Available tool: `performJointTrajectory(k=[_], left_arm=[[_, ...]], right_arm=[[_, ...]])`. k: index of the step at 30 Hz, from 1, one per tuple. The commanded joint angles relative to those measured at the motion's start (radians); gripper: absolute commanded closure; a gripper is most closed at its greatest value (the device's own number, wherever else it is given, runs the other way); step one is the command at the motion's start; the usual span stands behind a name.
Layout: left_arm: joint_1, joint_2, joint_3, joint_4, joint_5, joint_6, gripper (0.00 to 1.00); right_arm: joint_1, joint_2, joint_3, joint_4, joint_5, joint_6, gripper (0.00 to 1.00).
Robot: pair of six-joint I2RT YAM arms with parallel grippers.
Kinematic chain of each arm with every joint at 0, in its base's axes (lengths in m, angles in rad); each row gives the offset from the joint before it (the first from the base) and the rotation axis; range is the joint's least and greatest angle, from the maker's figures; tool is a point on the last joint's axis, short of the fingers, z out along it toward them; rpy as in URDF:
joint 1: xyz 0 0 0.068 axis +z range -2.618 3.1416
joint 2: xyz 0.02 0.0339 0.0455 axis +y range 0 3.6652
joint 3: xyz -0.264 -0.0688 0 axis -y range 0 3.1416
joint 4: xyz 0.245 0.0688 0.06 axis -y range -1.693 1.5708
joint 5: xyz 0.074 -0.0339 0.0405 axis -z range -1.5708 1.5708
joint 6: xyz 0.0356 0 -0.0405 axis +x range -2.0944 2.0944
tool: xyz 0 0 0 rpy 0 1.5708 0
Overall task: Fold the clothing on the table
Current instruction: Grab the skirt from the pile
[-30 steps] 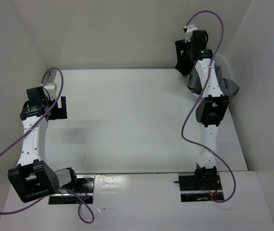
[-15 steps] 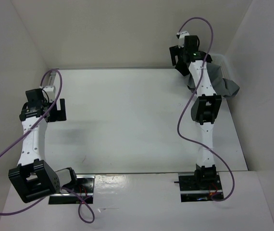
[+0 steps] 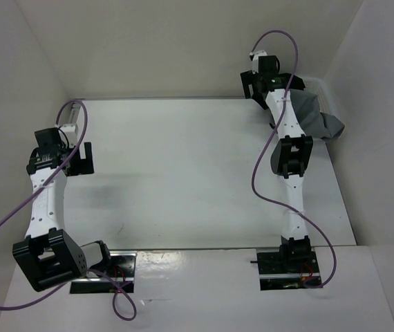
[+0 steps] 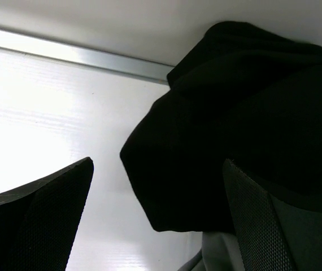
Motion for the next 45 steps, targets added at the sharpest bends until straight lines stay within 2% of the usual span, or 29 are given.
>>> performJointTrajectory(k=[1, 10, 26, 29, 31, 33, 34, 35, 45], left_arm=[[0.006, 0.001, 0.016, -0.006, 0.014, 0.022, 0.0], [0.006, -0.008, 0.007, -0.015, 0.014, 0.022, 0.0], [0.006, -0.008, 0.007, -0.024, 0.014, 0.022, 0.0], [0.006, -0.008, 0.016, -0.024, 0.014, 0.022, 0.0], [0.006, -0.008, 0.016, -0.024, 0.014, 0.022, 0.0], [0.006, -0.008, 0.016, -0.024, 0.014, 0.022, 0.0], [0.006, 0.001, 0.016, -0.024, 0.014, 0.022, 0.0], [0.006, 0.001, 0.016, -0.024, 0.014, 0.022, 0.0], [0.006, -0.008, 0.016, -0.024, 0.014, 0.022, 0.0]], right_arm=[[0.006, 0.008, 0.061, 0.003, 0.063, 0.004, 0.01], [0.006, 0.017, 0.061, 0.023, 0.238, 0.004, 0.03], [0.025, 0.076, 0.09, 0.014, 0.238, 0.004, 0.05], [0.025, 0.076, 0.09, 0.014, 0.247, 0.004, 0.15], [0.025, 0.076, 0.09, 0.014, 0.247, 0.004, 0.39], [0.025, 0.076, 0.09, 0.014, 0.261, 0.004, 0.7], [0.025, 0.076, 0.09, 0.014, 0.281, 0.004, 0.94], [0.025, 0.076, 0.09, 0.023, 0.29, 0.004, 1.0], [0.016, 0.028, 0.1, 0.023, 0.29, 0.004, 1.0]])
